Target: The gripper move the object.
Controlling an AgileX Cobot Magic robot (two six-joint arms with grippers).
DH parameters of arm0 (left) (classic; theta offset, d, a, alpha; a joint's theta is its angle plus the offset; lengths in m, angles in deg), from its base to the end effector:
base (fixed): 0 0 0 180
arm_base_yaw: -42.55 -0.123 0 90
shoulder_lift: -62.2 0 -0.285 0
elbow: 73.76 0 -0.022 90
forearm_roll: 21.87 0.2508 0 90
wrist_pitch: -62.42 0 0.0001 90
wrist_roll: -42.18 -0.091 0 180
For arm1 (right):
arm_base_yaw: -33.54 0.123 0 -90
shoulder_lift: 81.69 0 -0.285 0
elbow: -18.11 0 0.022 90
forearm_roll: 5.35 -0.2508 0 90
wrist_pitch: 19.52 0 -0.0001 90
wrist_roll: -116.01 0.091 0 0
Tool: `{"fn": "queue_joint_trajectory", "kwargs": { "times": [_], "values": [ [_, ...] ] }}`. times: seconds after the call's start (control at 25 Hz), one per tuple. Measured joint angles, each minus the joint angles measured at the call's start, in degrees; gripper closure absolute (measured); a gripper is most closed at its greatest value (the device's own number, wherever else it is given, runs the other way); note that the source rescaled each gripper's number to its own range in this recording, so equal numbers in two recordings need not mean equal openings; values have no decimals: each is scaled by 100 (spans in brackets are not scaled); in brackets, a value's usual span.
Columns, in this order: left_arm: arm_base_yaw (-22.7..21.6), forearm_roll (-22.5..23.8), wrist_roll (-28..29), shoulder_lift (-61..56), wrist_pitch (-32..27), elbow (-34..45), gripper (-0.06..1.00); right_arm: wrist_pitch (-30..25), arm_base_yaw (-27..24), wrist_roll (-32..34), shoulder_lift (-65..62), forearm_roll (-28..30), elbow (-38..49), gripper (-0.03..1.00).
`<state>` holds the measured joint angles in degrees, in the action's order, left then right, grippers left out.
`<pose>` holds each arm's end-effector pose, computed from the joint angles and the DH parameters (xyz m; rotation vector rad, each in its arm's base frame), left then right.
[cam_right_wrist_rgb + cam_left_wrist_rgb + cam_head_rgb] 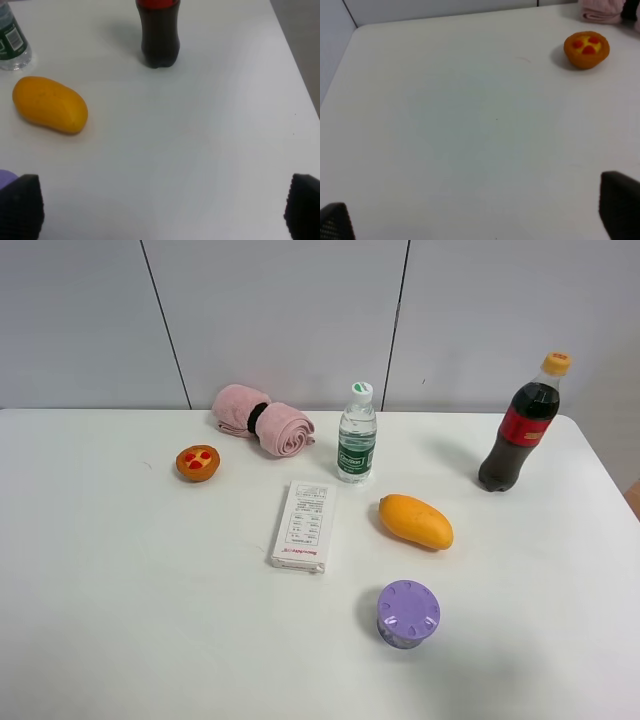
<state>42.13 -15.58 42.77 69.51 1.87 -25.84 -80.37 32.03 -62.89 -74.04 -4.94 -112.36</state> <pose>-0.0076 0.0086 0.2811 -0.0239 2.0182 0.1289 -0.0034 -0.0005 0.2725 0.0472 2.0595 -0.0130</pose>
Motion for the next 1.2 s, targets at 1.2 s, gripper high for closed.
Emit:
{"fn": "queue_joint_trajectory", "kwargs": {
  "times": [1.2],
  "values": [
    [0, 0, 0, 0, 0, 0, -6, 0, 0, 6, 0, 24, 0, 8]
  ]
}}
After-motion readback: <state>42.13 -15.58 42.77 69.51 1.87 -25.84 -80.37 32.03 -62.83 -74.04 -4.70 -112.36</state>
